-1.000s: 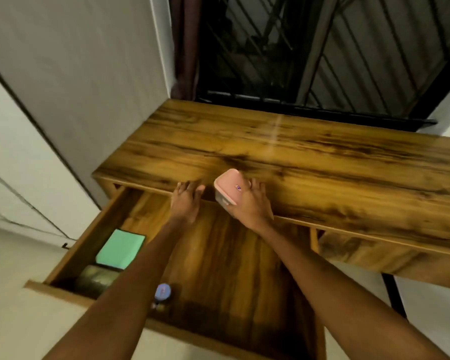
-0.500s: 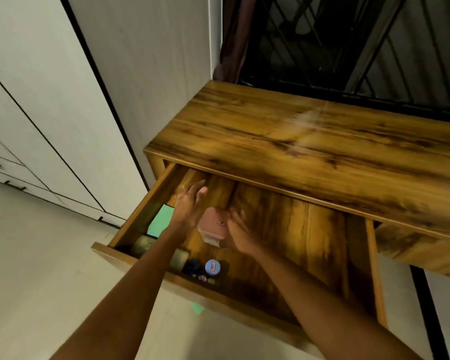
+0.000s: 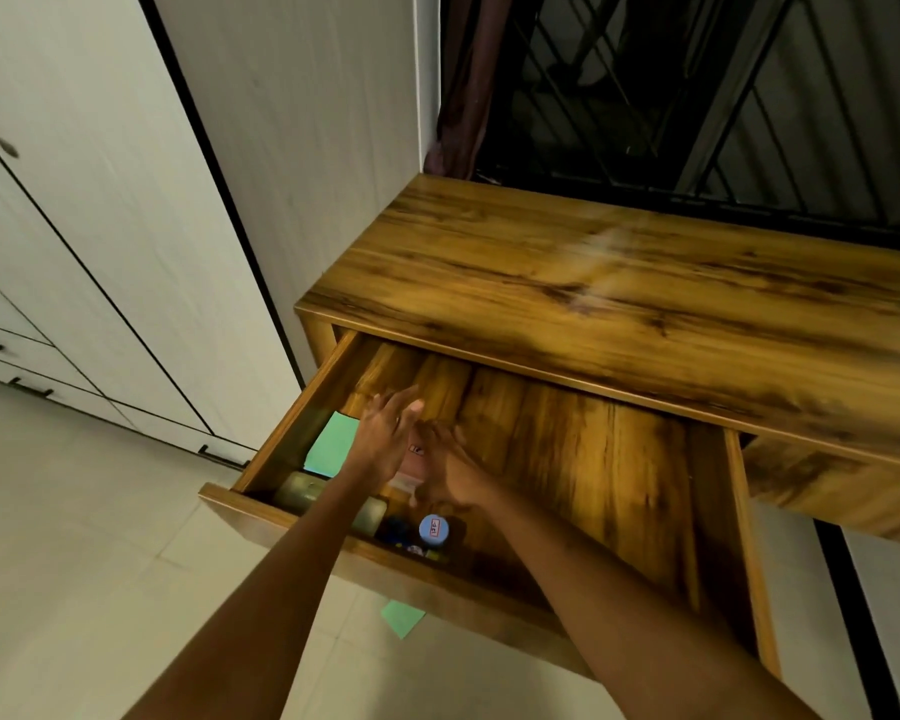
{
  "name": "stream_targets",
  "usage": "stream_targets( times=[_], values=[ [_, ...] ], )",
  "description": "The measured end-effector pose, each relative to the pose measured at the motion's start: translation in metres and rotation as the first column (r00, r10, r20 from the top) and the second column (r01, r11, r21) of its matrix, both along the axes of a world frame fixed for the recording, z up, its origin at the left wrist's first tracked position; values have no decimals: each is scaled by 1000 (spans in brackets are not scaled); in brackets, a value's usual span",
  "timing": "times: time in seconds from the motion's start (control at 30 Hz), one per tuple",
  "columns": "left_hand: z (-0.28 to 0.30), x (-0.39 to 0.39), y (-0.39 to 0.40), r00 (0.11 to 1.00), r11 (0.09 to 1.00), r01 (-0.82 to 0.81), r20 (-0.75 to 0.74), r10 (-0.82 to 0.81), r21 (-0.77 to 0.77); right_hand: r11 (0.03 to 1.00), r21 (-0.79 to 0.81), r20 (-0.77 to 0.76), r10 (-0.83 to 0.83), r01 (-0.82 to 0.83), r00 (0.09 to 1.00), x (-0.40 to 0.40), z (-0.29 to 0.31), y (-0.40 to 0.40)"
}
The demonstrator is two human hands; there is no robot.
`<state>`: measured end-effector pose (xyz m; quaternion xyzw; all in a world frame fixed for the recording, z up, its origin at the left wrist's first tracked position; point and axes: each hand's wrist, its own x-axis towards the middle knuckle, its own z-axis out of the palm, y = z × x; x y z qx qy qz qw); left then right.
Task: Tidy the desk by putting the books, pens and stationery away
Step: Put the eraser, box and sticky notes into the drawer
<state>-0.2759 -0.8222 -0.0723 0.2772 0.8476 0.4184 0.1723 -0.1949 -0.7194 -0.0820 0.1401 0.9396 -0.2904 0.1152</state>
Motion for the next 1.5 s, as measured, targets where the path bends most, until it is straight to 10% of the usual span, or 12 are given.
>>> stream_targets(
  times=[0.53,0.73,0.93,1.5],
  values=[
    [8,22,-28,994,991,111,32,-109,-76,914,-374,75,-138,156,988,25,19,-4],
    [8,36,-35,909,835,346,-67,-411,-427,985,-133,319,144,-106,937,55,37,17],
    [32,53,-24,676,470,444,-59,-734,-763,958,40,481,231,-284,846,73,27,-8],
    [21,40,24,519,639,301,-440,-733,-708,845,525,-27,-108,106,994,80,15,11]
  ],
)
